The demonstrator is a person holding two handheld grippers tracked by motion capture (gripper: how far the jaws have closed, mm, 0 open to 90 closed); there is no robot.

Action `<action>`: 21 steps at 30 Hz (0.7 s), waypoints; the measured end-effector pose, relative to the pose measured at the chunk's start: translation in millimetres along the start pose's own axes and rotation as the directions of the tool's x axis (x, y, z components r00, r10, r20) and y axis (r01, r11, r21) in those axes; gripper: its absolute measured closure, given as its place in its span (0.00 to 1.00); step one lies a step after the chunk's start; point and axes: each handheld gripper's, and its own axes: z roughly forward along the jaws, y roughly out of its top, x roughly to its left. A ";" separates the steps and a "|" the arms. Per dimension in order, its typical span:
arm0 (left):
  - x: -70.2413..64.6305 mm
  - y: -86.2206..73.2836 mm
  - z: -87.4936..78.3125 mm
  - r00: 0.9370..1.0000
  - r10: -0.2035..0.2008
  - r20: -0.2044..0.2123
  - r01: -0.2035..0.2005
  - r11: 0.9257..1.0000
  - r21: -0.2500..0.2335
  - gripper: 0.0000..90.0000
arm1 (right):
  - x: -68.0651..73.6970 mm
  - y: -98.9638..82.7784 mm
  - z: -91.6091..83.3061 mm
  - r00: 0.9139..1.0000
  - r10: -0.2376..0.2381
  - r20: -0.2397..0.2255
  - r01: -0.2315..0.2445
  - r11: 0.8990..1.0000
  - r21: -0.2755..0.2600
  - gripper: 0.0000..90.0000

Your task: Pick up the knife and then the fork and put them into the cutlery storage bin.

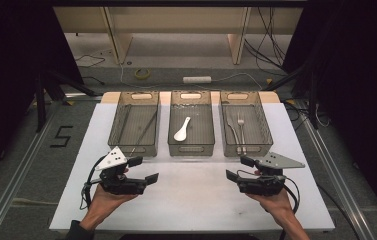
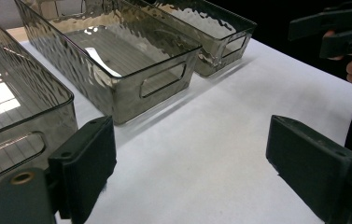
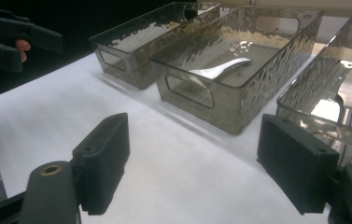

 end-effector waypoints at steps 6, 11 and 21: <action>0.1 -0.4 -1.3 1.000 0.004 0.005 -0.004 1.000 0.000 0.18 | 4.9 -11.8 -5.9 1.000 0.006 -0.007 -0.006 1.000 0.008 0.27; -0.6 -0.7 -2.1 1.000 0.002 0.008 -0.002 1.000 -0.001 0.18 | 6.7 -17.6 -11.2 1.000 0.024 -0.001 -0.024 1.000 -0.004 0.26; -2.5 -1.3 -2.2 1.000 0.004 0.017 -0.004 1.000 0.001 0.18 | 6.3 -25.6 -13.3 0.999 0.034 0.016 -0.034 0.999 0.013 0.25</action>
